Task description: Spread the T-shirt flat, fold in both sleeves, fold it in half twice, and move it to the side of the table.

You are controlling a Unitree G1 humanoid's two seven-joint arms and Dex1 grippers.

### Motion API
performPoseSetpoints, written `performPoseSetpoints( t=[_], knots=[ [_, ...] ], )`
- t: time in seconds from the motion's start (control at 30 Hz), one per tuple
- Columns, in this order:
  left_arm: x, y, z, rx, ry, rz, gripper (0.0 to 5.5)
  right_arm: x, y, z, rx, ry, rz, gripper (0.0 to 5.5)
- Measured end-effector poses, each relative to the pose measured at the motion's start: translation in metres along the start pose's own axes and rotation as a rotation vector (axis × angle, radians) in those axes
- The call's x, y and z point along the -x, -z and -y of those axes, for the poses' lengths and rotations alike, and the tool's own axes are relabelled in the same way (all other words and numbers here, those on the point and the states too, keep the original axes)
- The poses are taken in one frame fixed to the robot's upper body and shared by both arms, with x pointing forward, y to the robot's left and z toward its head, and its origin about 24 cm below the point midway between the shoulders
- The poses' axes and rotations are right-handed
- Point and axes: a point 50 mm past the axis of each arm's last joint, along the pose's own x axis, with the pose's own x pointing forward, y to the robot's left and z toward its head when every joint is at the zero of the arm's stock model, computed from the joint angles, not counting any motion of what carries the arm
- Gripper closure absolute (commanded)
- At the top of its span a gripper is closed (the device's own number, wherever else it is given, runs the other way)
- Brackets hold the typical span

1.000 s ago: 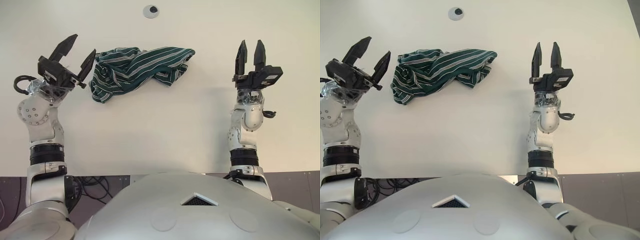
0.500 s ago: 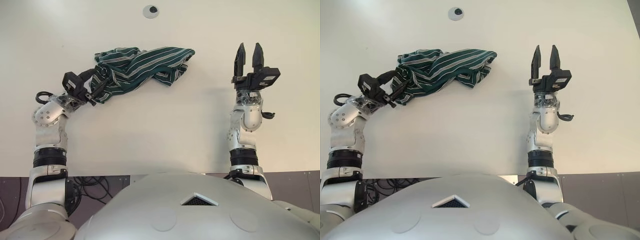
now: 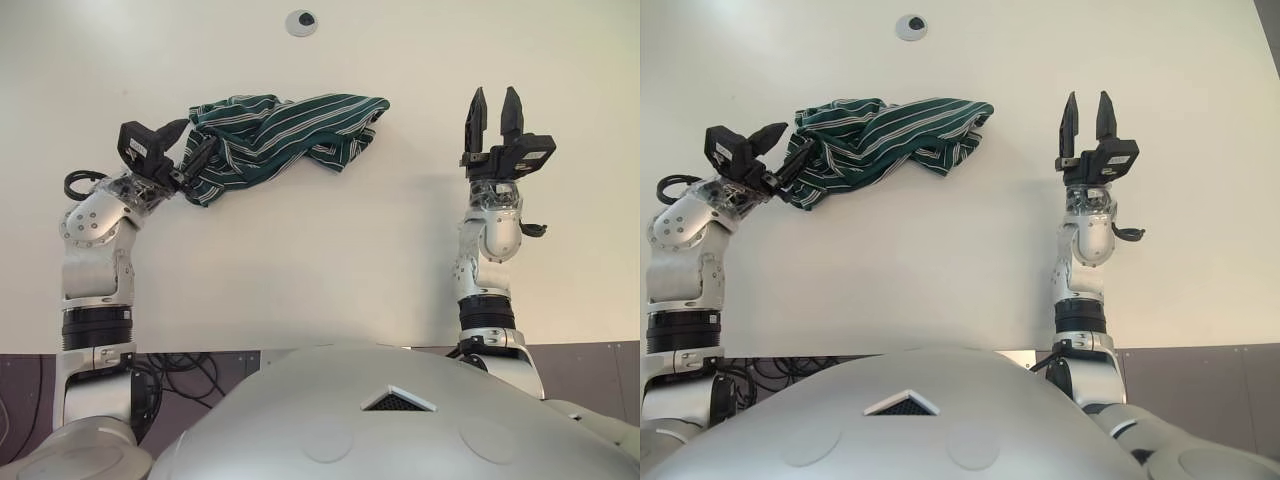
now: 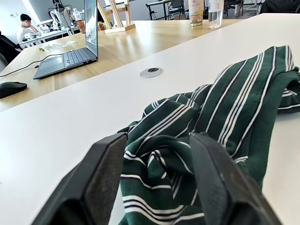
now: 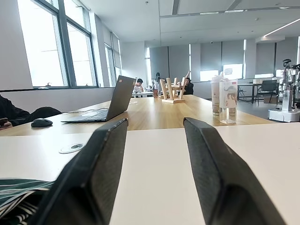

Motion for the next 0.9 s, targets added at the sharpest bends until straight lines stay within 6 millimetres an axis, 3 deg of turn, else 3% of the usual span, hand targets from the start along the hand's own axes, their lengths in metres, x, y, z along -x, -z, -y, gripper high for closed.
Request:
performPoseSetpoints(
  t=[0.5,0.9],
  knots=[
    [0.006,0.018,-0.008,0.110,-0.061,-0.097,3.12,-0.001,0.000,-0.001,-0.001,-0.006,0.003,3.34],
    [0.005,0.024,-0.005,0.158,-0.061,-0.125,4.78,-0.001,0.000,-0.002,-0.002,-0.008,0.003,3.34]
  ],
)
